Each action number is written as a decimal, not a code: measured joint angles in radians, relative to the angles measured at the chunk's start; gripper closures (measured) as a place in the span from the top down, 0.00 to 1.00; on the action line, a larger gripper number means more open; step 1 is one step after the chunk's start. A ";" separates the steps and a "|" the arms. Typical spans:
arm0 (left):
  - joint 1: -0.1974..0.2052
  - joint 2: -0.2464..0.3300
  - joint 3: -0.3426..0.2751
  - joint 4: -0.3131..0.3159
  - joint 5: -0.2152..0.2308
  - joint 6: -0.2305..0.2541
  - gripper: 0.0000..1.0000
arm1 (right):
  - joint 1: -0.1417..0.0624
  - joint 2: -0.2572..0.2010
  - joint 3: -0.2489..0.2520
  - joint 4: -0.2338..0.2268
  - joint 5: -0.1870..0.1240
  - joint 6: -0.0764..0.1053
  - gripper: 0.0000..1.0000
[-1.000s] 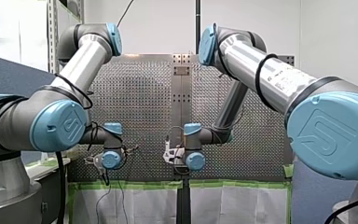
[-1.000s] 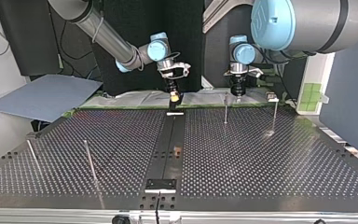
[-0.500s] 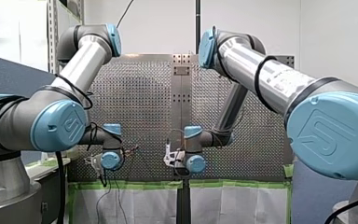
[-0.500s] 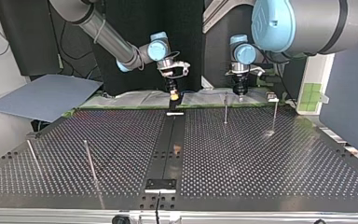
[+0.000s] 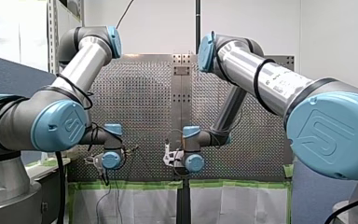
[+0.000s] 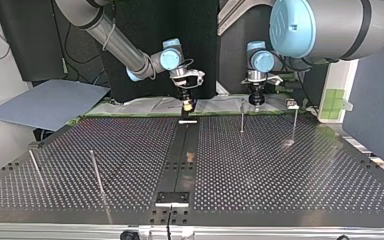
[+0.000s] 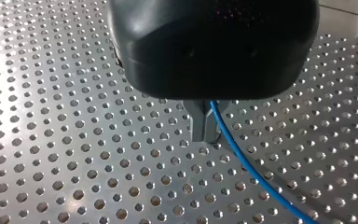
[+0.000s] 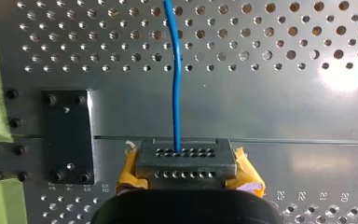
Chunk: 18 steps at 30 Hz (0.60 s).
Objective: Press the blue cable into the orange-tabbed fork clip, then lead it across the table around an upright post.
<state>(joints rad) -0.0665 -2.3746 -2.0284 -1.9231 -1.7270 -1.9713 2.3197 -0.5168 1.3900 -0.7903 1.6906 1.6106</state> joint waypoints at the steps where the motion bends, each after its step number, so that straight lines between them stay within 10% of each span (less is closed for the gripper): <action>1: 0.001 0.000 0.003 -0.004 0.002 -0.003 0.00 | -0.001 0.000 -0.003 0.001 0.000 0.000 0.00; 18: 0.028 0.000 0.045 -0.091 0.024 -0.046 0.00 | -0.038 0.003 -0.022 0.001 0.004 0.002 0.00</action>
<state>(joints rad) -0.0382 -2.3751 -1.9831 -2.0138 -1.7033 -2.0174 2.2818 -0.5134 1.3685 -0.7895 1.6949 1.6125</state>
